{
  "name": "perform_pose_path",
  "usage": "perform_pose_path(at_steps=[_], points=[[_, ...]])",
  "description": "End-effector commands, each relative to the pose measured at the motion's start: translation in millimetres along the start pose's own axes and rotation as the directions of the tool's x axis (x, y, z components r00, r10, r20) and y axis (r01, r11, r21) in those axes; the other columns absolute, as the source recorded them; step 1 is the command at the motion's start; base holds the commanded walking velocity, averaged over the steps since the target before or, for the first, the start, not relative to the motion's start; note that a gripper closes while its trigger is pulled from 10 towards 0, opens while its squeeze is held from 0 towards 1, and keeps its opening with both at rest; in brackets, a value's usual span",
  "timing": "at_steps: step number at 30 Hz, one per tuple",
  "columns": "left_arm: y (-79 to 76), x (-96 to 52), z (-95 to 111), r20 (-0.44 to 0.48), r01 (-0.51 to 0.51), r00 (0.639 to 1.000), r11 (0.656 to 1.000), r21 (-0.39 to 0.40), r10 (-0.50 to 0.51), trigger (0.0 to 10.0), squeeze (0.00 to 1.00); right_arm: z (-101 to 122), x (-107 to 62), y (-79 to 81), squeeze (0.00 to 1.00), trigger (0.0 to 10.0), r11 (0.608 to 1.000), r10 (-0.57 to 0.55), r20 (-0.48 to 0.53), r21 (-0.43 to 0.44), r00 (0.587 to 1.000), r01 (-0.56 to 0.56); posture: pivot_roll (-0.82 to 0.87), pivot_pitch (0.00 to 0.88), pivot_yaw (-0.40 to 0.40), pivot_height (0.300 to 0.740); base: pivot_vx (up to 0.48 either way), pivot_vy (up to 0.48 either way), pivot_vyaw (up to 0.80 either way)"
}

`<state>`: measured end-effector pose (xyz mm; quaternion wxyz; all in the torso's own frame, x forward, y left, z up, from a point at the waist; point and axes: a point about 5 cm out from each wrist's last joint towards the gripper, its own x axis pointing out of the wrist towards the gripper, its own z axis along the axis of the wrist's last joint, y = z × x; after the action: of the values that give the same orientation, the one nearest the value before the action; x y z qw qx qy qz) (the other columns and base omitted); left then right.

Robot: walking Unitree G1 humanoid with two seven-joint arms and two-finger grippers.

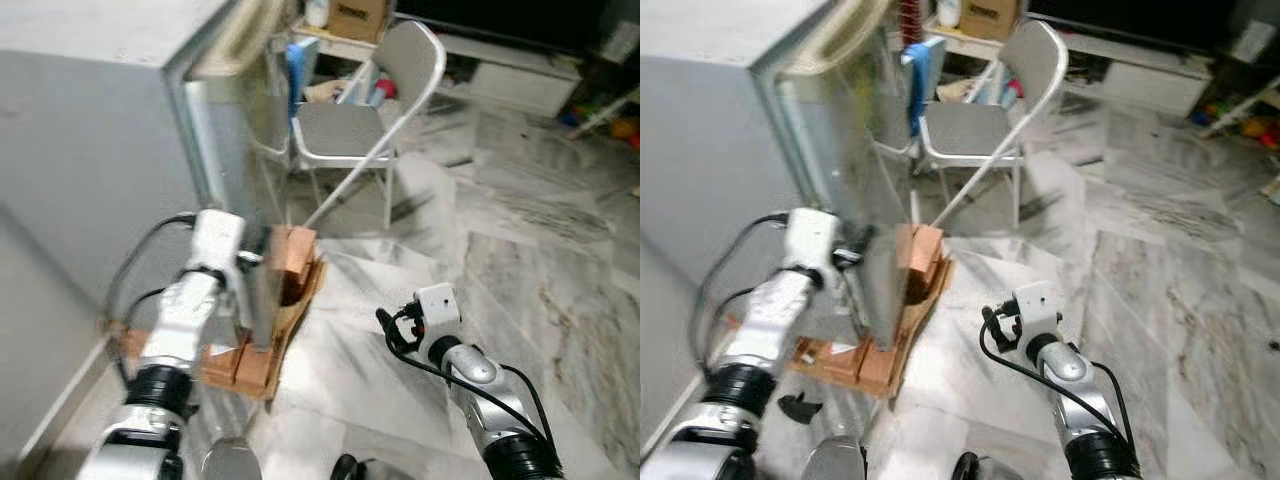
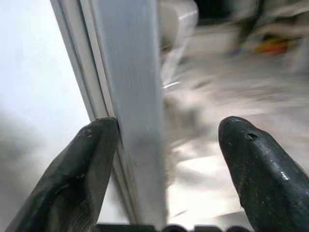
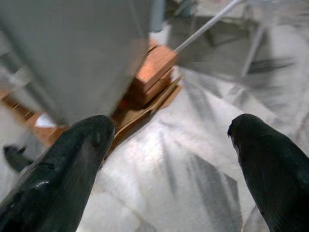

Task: Restocking fridge

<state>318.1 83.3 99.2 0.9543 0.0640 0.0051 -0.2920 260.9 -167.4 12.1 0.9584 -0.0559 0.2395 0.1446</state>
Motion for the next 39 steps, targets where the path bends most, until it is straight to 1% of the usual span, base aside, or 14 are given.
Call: perform_pose_path(at_steps=[1,2,6,10,13,14,15,16,18,20,21,22,29,39], points=[[-57.5,20.5,44.6,0.145,0.29,0.944,0.955,0.069,-0.297,10.0,0.0,-1.9,0.3,-3.1,0.0,10.0,1.0,-0.015,-0.037,-0.02,0.999,0.014,0.16,0.015,-0.077,0.74,0.0,0.0,0.0],[-75.4,20.1,49.8,0.162,0.365,0.915,0.93,0.052,-0.368,10.0,0.0,-2.4,0.5,-2.3,0.0,10.0,1.0,-0.011,-0.046,-0.026,0.999,0.01,0.16,0.015,-0.077,0.74,0.0,0.0,0.0],[-89.1,15.6,45.8,0.155,0.425,0.893,0.905,0.021,-0.423,10.0,0.0,-2.4,1.0,-0.8,0.0,10.0,1.0,-0.011,-0.05,-0.026,0.999,0.01,0.16,0.014,-0.075,0.74,0.0,0.0,0.0],[-22.0,-7.6,5.9,0.02,0.194,0.98,0.978,0.073,-0.196,10.0,0.0,-2.8,1.4,0.8,0.0,10.0,1.0,-0.009,-0.05,-0.013,0.999,0.008,0.17,0.012,-0.069,0.74,0.0,0.0,0.0],[12.6,-33.1,-11.2,-0.028,0.044,0.999,0.995,0.091,-0.042,10.0,0.0,-1.6,1.7,1.6,0.0,10.0,1.0,-0.006,-0.034,-0.005,0.999,0.006,0.18,0.013,-0.069,0.74,0.0,0.0,0.0],[28.1,-50.9,-19.3,-0.052,-0.033,0.998,0.995,0.099,0.038,10.0,0.0,0.0,2.0,1.8,0.0,10.0,1.0,-0.008,-0.019,-0.003,1.0,0.008,0.18,0.013,-0.068,0.74,0.0,0.0,0.0],[28.1,-50.9,-19.3,-0.052,-0.033,0.998,0.995,0.099,0.038,10.0,0.0,0.0,2.0,1.8,0.0,10.0,1.0,-0.008,-0.019,-0.003,1.0,0.008,0.18,0.013,-0.068,0.74,0.0,0.0,0.0],[37.6,-69.9,-26.6,-0.08,-0.106,0.991,0.991,0.077,0.112,10.0,0.0,2.3,2.2,1.7,0.0,10.0,1.0,-0.016,-0.007,-0.005,1.0,0.016,0.19,0.015,-0.068,0.74,0.0,-0.371,0.0],[45.0,-91.1,-36.2,-0.114,-0.195,0.973,0.979,0.064,0.201,10.0,0.0,7.1,2.2,2.8,0.0,10.0,1.0,-0.016,0.03,0.003,0.999,0.016,0.19,0.016,-0.067,0.74,0.0,-0.461,0.0],[49.1,-114.0,-47.7,-0.139,-0.295,0.944,0.954,0.057,0.3,10.0,0.0,12.9,2.1,4.2,0.0,10.0,1.0,-0.015,0.065,0.025,0.998,0.013,0.2,0.021,-0.069,0.74,0.0,-0.454,0.0],[49.1,-114.0,-47.7,-0.139,-0.295,0.944,0.954,0.057,0.3,10.0,0.0,12.9,2.1,4.2,0.0,10.0,1.0,-0.015,0.065,0.025,0.998,0.013,0.2,0.021,-0.069,0.74,0.0,-0.45,0.0],[48.7,-128.3,-53.8,-0.155,-0.354,0.92,0.933,0.065,0.36,10.0,0.0,16.8,2.6,4.8,0.0,10.0,1.0,-0.014,0.086,0.027,0.996,0.012,0.21,0.021,-0.07,0.74,0.0,-0.428,0.0],[37.7,-161.1,-60.5,-0.189,-0.473,0.857,0.877,0.081,0.479,10.0,0.0,29.4,5.4,5.7,0.0,10.0,1.0,-0.015,0.152,0.015,0.988,0.012,0.21,0.023,-0.077,0.74,0.213,-0.387,-0.57],[38.8,-157.5,-60.2,-0.187,-0.53,0.82,0.84,0.111,0.542,10.0,0.0,31.1,4.9,11.8,0.0,10.0,1.0,-0.014,0.187,0.017,0.982,0.011,0.2,0.01,-0.083,0.74,0.391,-0.207,-0.8]])
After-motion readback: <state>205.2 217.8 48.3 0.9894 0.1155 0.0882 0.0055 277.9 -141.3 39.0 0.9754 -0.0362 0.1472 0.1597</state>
